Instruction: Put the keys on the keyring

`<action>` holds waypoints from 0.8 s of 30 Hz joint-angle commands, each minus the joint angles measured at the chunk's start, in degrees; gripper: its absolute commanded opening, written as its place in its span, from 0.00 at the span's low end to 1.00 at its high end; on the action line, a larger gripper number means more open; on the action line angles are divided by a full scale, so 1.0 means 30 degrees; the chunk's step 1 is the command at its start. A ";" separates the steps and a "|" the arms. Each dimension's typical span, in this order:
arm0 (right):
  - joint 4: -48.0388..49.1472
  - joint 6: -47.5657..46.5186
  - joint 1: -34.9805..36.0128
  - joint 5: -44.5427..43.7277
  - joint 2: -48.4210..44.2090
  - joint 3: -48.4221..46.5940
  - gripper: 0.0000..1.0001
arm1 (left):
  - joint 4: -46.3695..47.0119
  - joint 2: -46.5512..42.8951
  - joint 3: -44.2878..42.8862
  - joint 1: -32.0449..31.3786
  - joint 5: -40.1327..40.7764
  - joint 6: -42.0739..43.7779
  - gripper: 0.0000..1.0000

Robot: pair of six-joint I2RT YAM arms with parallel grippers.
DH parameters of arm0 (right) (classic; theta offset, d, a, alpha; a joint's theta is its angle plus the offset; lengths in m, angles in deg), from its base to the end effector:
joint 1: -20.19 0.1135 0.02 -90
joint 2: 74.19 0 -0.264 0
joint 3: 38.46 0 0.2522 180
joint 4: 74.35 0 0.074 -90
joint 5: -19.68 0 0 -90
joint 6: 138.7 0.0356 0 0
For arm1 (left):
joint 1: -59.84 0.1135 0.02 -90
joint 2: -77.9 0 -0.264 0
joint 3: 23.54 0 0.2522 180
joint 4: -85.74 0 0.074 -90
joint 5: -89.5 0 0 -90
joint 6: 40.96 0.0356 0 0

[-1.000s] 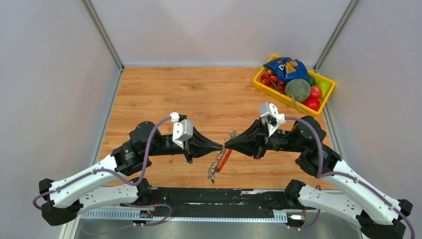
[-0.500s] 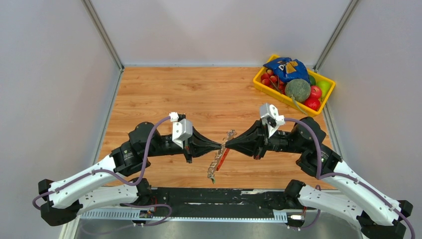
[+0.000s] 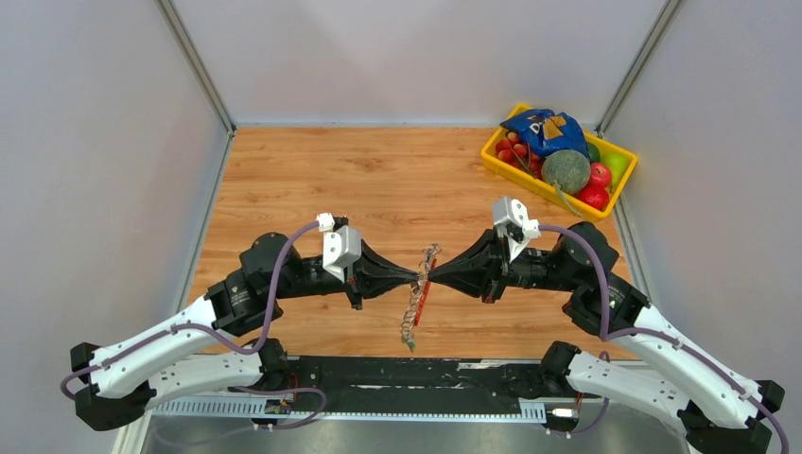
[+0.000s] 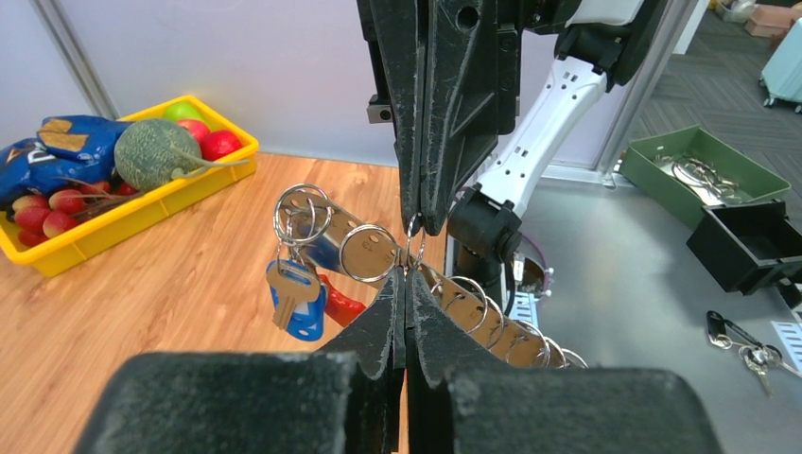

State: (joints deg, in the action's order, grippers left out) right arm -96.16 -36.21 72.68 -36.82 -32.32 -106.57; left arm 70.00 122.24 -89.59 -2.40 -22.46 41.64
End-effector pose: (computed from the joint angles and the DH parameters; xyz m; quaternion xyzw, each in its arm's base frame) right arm 0.0776 0.1333 0.4092 -0.4212 0.5389 0.5426 0.4876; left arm 0.0683 -0.1583 0.4024 0.4282 0.5181 -0.5211 0.5260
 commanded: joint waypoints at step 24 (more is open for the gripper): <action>0.0429 -0.0119 0.0316 0.0063 0.0518 -0.0621 0.00 | 0.0747 0.0650 -0.1048 -0.0055 -0.1536 0.0123 0.35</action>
State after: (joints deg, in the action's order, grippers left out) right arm -96.21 -36.23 73.23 -36.30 -31.10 -106.59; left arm 69.61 124.54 -89.99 -2.31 -24.62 41.73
